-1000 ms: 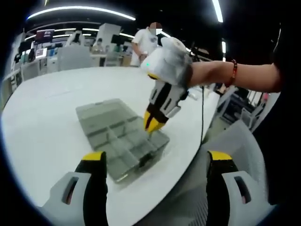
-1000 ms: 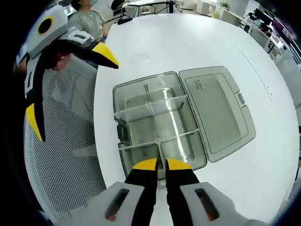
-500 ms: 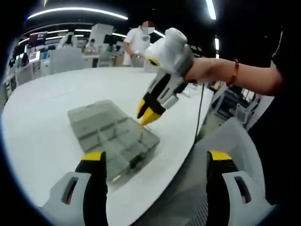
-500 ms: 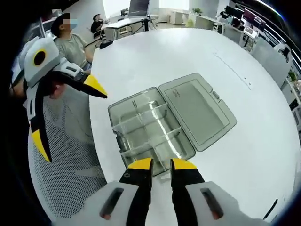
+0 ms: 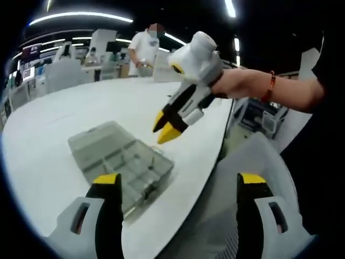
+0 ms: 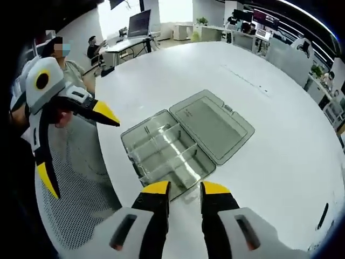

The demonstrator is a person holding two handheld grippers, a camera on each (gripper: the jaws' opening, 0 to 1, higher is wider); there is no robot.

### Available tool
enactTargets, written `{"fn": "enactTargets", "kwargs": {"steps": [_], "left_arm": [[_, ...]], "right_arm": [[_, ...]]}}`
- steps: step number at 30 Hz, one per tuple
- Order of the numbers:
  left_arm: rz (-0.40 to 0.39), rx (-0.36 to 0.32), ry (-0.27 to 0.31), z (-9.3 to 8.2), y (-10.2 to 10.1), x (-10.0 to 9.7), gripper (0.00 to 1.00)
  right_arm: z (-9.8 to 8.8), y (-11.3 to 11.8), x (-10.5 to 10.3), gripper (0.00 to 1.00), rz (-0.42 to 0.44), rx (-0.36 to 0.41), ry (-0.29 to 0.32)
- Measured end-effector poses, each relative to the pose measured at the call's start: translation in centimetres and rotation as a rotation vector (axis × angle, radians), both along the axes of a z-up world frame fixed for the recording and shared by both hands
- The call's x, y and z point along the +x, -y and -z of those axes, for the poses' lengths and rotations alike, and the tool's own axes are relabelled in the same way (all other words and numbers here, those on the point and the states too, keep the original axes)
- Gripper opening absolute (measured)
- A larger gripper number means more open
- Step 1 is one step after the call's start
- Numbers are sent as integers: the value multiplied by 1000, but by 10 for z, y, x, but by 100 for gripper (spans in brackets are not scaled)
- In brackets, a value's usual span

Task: Insert the divider into the dual guide fixture by aligning both edges with the guide slots and pushing it downward to the bottom, including one-sided entry, uneven engagement, binding, and posture correction.

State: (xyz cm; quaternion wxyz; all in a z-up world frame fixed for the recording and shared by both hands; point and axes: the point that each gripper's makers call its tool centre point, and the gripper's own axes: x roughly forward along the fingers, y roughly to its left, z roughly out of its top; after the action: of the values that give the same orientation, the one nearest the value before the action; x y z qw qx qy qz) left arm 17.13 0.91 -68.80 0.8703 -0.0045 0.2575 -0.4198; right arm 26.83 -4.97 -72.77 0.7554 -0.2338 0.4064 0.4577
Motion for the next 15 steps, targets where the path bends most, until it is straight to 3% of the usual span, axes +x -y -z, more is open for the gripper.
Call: {"fn": "enactTargets", "kwargs": {"steps": [15], "left_arm": [[58,-5,10,-7,10,-11,87]], "right_arm": [[8,28,-16,22,123,-5,0]]}}
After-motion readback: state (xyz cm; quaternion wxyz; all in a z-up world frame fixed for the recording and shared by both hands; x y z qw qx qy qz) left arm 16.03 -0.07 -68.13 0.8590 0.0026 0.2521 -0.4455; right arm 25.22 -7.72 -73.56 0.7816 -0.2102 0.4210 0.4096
